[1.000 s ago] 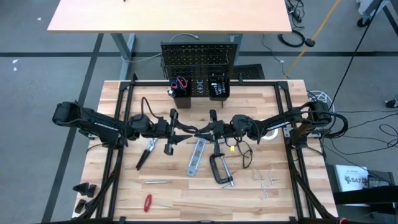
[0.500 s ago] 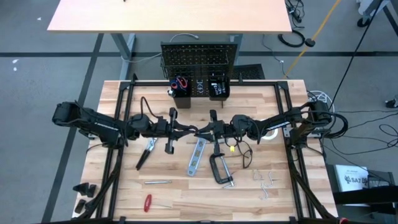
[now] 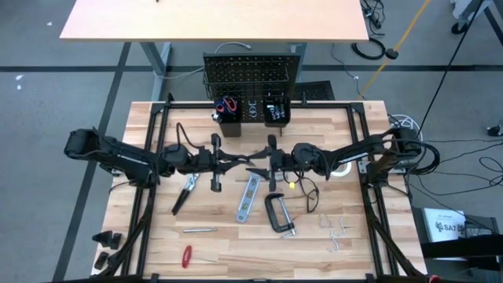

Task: Hang tools onto peg board
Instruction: Put the black long nose pliers into the left black bin on the peg board

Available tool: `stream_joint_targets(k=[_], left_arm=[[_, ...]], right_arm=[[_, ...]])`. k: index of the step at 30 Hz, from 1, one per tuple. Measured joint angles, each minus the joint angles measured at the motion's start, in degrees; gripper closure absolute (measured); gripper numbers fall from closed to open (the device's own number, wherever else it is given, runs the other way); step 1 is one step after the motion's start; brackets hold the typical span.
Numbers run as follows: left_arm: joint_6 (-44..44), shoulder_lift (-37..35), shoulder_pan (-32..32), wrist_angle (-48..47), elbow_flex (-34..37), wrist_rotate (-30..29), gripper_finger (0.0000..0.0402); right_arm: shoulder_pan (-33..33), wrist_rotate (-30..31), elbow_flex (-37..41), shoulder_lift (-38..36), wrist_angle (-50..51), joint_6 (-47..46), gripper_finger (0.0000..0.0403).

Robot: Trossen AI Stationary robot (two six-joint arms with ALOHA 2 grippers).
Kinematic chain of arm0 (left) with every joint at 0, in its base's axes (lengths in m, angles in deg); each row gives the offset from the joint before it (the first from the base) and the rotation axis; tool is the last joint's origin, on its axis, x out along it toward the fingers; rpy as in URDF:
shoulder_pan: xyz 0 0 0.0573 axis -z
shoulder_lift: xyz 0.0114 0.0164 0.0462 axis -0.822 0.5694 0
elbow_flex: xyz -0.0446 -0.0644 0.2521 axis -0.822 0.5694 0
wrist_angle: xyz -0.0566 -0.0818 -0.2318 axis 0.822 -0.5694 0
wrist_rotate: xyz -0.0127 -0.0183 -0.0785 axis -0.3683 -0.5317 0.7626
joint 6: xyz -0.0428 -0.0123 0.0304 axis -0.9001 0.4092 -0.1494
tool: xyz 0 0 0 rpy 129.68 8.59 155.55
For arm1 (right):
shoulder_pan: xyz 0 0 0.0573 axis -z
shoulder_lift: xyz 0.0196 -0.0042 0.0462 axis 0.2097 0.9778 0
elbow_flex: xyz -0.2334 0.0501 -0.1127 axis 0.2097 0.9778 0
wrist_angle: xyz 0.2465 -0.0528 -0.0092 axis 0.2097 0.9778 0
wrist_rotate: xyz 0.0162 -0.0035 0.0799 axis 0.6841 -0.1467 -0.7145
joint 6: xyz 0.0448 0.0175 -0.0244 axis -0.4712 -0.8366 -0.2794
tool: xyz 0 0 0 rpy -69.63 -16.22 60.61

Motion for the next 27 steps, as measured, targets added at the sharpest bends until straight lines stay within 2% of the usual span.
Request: stream_joint_targets(k=[4,11,17,22,27], left_arm=[[3.1,-4.7,0.0,-4.4,0.0,-3.8,0.0384],[6.9,-15.5,-3.5,-16.9,0.0,-10.5,0.0385],[5.6,-18.1,-10.0,-17.0,0.0,-10.4,0.0385],[4.0,-17.9,-16.6,-17.6,0.0,-6.1,0.0385],[1.2,-17.5,-23.3,-18.8,0.0,3.1,0.0385]], right_arm=[[0.0,2.5,0.0,-3.8,6.9,1.2,0.0197],[0.0,5.5,0.0,-7.7,15.6,3.1,0.02],[0.0,5.5,0.0,-7.1,16.9,3.4,0.0202],[-0.1,5.5,0.0,-7.0,17.0,2.8,0.0202],[-0.1,5.5,0.0,-6.9,17.6,2.8,0.0202]])
